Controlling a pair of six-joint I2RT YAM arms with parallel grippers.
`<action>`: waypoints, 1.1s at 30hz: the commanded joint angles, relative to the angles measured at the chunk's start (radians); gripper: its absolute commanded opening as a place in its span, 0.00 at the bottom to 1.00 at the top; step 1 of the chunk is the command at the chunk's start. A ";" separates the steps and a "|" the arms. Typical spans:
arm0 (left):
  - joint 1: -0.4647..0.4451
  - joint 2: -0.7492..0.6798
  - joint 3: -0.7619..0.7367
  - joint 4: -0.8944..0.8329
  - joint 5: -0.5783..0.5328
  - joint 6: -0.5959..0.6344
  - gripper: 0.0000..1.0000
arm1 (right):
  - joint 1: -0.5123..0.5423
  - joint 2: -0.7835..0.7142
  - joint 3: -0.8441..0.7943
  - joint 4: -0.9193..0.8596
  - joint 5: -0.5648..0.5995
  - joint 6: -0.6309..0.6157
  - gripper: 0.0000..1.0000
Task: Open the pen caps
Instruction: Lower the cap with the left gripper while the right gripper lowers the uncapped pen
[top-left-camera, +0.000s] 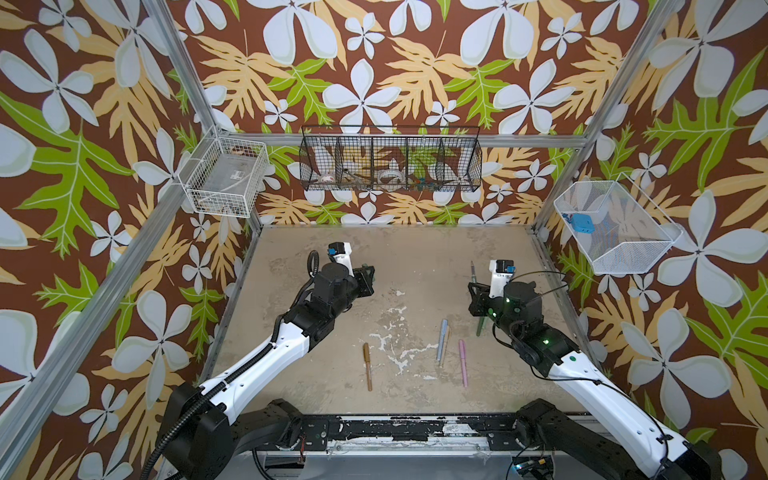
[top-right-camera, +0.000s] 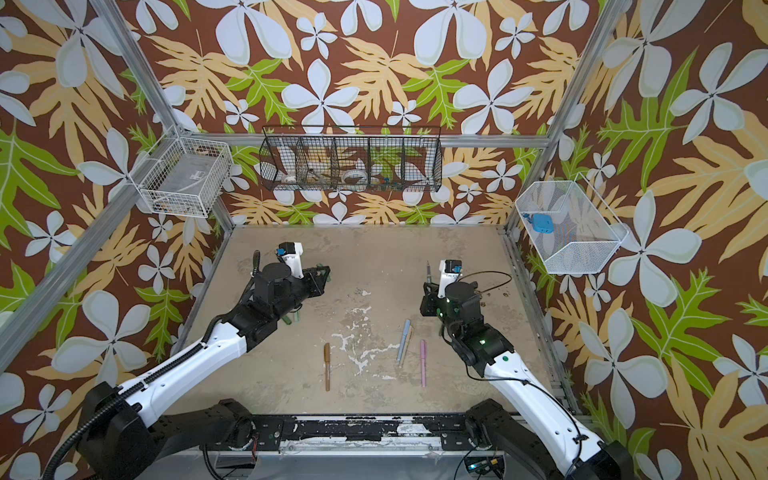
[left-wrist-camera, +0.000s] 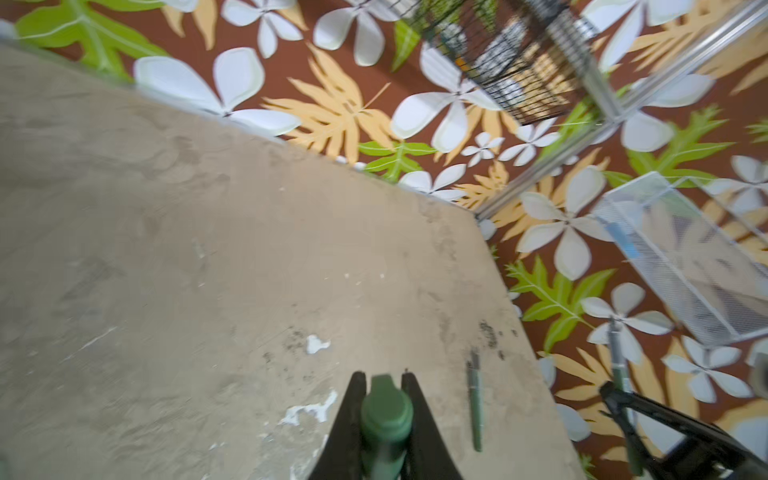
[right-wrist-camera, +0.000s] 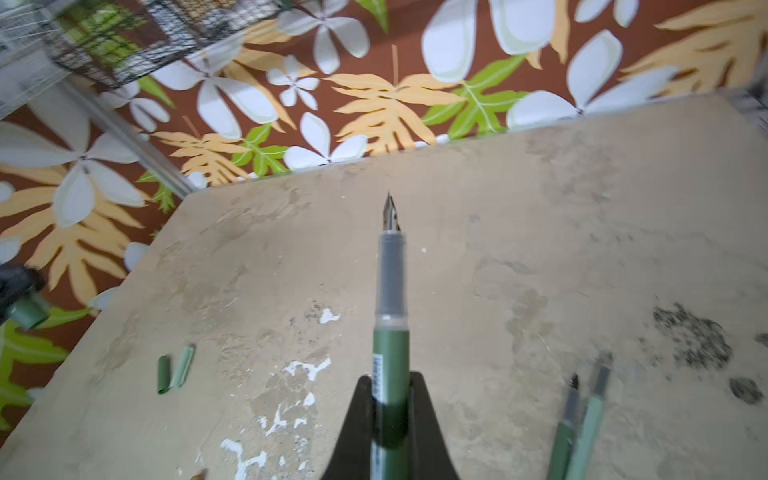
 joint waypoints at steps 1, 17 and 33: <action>0.007 0.012 -0.043 -0.046 -0.148 0.020 0.00 | -0.089 0.009 -0.051 -0.016 -0.069 0.054 0.00; 0.098 0.261 -0.162 0.078 -0.091 0.073 0.00 | -0.348 0.154 -0.204 0.070 -0.002 0.009 0.00; 0.119 0.337 -0.167 0.031 -0.195 0.078 0.00 | -0.441 0.353 -0.222 0.140 -0.075 -0.008 0.07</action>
